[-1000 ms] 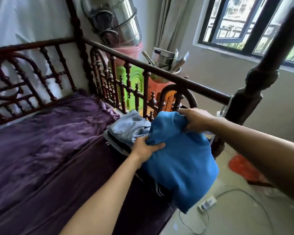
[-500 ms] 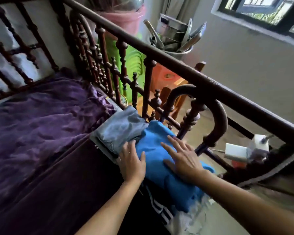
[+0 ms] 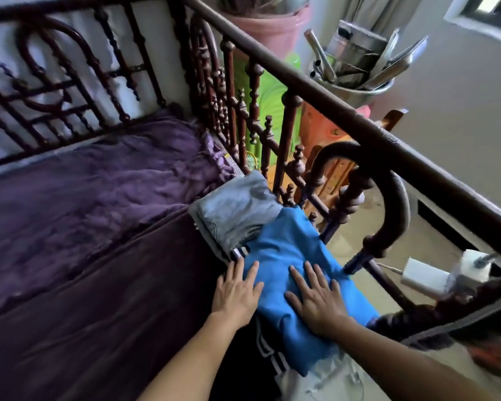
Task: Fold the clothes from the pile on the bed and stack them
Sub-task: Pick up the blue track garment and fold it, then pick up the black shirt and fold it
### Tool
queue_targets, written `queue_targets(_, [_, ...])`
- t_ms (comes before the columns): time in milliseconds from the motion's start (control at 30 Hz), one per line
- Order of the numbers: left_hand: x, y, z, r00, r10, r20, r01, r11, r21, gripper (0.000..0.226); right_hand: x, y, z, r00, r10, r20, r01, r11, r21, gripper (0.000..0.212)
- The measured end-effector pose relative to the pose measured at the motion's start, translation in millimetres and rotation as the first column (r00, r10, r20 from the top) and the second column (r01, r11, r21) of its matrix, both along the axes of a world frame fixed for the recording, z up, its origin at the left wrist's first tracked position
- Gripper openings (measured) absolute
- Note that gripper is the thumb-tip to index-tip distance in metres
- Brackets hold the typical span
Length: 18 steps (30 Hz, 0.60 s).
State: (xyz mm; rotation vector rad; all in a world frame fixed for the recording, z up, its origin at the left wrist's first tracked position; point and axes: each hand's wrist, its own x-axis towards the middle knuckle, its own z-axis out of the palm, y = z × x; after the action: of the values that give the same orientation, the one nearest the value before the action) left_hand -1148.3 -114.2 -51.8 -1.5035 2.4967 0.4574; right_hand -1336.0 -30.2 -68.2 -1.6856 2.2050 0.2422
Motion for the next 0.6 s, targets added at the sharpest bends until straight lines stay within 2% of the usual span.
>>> queue_targets(100, [25, 23, 19, 0.997, 0.079, 0.0, -0.079, 0.997, -0.009, 0.051, -4, -12, 25, 0.997, 0.077, -0.026, -0.077, 0.997, -0.001, 0.065])
queue_targets(267, [97, 55, 54, 0.961, 0.274, -0.021, -0.275, 0.961, -0.042, 0.035, 37, -36, 84, 0.96, 0.271, -0.073, -0.28, 0.942, -0.183, 0.036])
queue_targets(467, [220, 98, 95, 0.853, 0.507, -0.122, -0.52, 0.847, -0.111, 0.028, 158, -45, 133, 0.864, 0.5, -0.051, -0.484, 0.799, -0.358, 0.031])
queue_targets(600, [318, 142, 113, 0.78, 0.61, -0.138, -0.625, 0.761, -0.171, 0.027, 265, -31, 145, 0.78, 0.625, -0.021, -0.578, 0.708, -0.405, 0.031])
